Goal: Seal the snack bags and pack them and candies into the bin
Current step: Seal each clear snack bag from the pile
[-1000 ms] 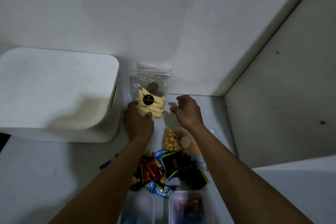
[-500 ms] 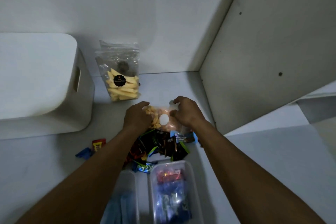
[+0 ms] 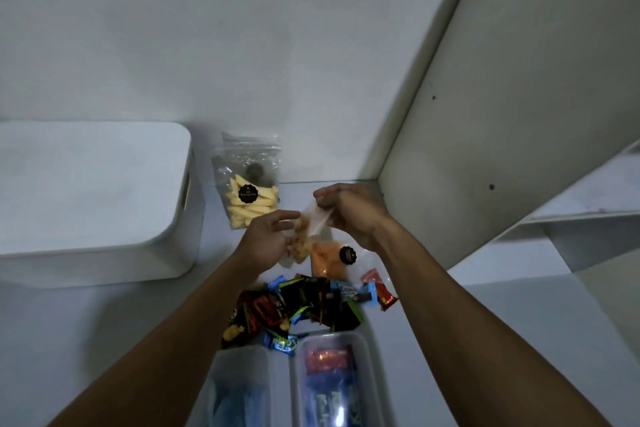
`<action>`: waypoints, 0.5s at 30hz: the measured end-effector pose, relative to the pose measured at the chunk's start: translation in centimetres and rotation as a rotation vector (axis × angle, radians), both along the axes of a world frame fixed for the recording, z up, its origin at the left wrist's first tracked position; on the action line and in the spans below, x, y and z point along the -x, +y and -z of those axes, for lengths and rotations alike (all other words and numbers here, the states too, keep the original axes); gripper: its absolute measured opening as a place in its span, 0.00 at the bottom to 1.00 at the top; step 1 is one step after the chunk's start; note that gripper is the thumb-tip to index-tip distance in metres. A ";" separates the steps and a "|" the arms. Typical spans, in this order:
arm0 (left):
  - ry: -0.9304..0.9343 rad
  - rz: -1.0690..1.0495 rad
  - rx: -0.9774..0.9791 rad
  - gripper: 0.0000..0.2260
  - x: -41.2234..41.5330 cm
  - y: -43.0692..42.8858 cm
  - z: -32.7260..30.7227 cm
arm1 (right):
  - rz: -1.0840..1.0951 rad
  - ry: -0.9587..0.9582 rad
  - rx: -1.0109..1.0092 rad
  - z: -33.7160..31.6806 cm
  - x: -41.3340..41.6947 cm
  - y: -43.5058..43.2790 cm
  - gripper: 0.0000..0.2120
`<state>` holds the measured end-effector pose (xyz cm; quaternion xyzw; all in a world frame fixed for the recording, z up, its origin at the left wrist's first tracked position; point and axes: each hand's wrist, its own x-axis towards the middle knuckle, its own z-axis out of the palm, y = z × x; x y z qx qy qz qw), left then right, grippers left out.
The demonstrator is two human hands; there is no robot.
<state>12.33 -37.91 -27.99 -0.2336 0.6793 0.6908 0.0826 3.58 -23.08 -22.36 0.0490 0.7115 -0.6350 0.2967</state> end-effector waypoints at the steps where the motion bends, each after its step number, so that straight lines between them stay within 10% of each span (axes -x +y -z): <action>1: 0.028 0.019 -0.001 0.25 -0.6 -0.3 -1.1 | 0.045 -0.030 0.055 -1.0 -0.3 -0.3 0.06; 5: 0.130 0.094 0.009 0.31 -3.5 -1.4 -6.6 | 0.159 -0.076 0.251 -5.7 -2.2 -0.9 0.05; 12: 0.284 0.047 0.106 0.09 -7.1 -1.9 -17.7 | 0.109 0.053 0.353 -15.6 -7.0 -0.3 0.31; 15: 0.278 0.103 0.116 0.09 -8.5 -2.4 -21.3 | -0.029 0.291 0.182 -19.4 -9.2 0.4 0.21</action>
